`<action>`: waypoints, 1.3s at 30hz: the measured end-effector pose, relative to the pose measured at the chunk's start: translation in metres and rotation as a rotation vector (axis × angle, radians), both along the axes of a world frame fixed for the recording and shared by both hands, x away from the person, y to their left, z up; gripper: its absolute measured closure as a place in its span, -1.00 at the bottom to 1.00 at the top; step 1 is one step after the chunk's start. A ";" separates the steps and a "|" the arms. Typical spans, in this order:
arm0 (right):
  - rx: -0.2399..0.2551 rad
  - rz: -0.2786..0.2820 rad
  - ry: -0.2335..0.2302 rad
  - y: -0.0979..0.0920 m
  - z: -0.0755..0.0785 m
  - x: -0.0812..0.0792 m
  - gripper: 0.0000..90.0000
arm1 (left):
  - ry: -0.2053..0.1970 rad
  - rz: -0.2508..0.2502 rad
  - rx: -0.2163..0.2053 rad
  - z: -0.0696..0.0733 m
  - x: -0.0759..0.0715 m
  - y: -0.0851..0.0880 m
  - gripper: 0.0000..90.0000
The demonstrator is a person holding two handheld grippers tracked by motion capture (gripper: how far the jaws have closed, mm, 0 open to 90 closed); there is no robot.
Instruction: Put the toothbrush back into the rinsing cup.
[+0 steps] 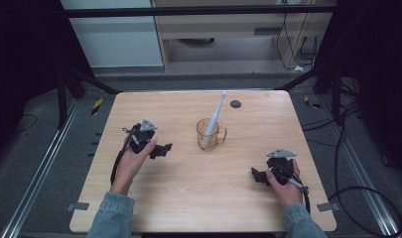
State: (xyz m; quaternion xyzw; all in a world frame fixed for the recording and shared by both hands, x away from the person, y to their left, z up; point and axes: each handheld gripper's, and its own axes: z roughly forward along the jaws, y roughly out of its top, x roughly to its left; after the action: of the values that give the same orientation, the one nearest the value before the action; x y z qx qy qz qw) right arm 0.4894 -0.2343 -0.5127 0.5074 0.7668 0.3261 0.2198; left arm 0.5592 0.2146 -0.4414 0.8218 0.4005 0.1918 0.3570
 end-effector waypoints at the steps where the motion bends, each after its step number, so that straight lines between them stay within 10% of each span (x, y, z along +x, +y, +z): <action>1: 0.000 0.000 0.000 0.000 0.000 0.000 -0.99 | 0.007 0.008 0.007 -0.002 0.000 0.002 -0.86; 25: 0.002 -0.001 0.002 0.000 0.000 0.000 -0.99 | 0.085 0.180 0.038 -0.038 0.008 0.052 -0.85; 39: 0.002 -0.001 0.001 0.000 0.000 0.000 -0.99 | 0.065 0.247 0.024 -0.049 0.010 0.064 -0.84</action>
State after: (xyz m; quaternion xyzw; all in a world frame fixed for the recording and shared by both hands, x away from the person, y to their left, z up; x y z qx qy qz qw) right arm 0.4891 -0.2342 -0.5126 0.5082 0.7663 0.3264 0.2189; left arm 0.5692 0.2790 -0.4905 0.7762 0.5079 0.2122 0.3076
